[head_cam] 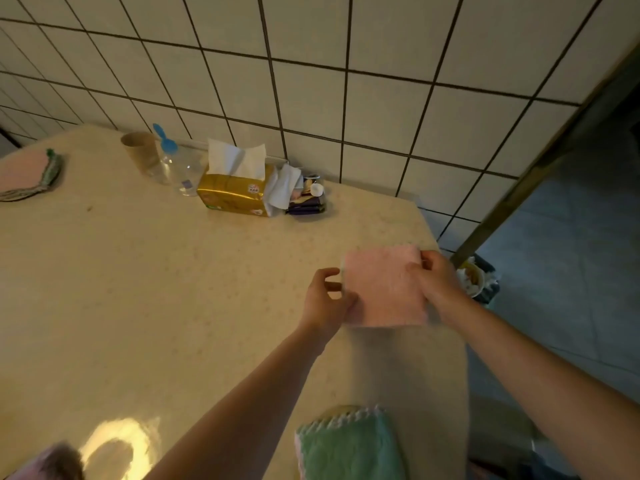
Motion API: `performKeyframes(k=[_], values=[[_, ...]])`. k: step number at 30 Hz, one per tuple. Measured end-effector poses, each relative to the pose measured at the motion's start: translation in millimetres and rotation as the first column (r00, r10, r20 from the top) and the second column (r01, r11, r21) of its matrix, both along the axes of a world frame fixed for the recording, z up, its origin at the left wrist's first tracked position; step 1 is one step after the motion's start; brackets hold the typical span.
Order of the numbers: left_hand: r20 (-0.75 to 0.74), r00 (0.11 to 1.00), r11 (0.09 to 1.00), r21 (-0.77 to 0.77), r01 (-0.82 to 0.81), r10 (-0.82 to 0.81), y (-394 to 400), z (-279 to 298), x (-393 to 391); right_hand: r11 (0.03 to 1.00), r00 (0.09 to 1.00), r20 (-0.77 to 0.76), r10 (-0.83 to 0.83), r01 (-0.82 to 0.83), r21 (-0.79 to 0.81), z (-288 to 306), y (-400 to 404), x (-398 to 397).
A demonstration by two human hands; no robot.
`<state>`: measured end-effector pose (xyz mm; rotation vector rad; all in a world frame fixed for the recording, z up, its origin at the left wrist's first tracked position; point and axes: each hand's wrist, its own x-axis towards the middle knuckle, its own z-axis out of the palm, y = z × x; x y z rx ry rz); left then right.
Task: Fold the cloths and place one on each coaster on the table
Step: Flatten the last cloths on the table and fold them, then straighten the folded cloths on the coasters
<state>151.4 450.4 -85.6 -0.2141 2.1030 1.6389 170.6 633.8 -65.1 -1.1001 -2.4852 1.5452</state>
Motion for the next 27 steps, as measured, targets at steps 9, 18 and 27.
performKeyframes(k=[9, 18, 27], values=[[-0.171, 0.976, 0.971, -0.222, 0.094, -0.134, 32.3, -36.9, -17.8, 0.943, 0.984, 0.047, 0.169, -0.175, 0.284, -53.8, 33.7, -33.8], [-0.119, 0.969, 0.875, -0.464, 0.14, -0.218, 16.1, -38.9, -13.9, 0.891, 0.988, 0.09, 0.127, -0.153, 0.427, -66.8, 41.8, -35.9], [0.034, 0.996, 0.901, -0.426, 0.086, -0.079, -87.2, -25.1, 82.1, 0.908, 0.976, 0.157, 0.148, -0.197, 0.371, -55.3, 44.4, -17.8]])
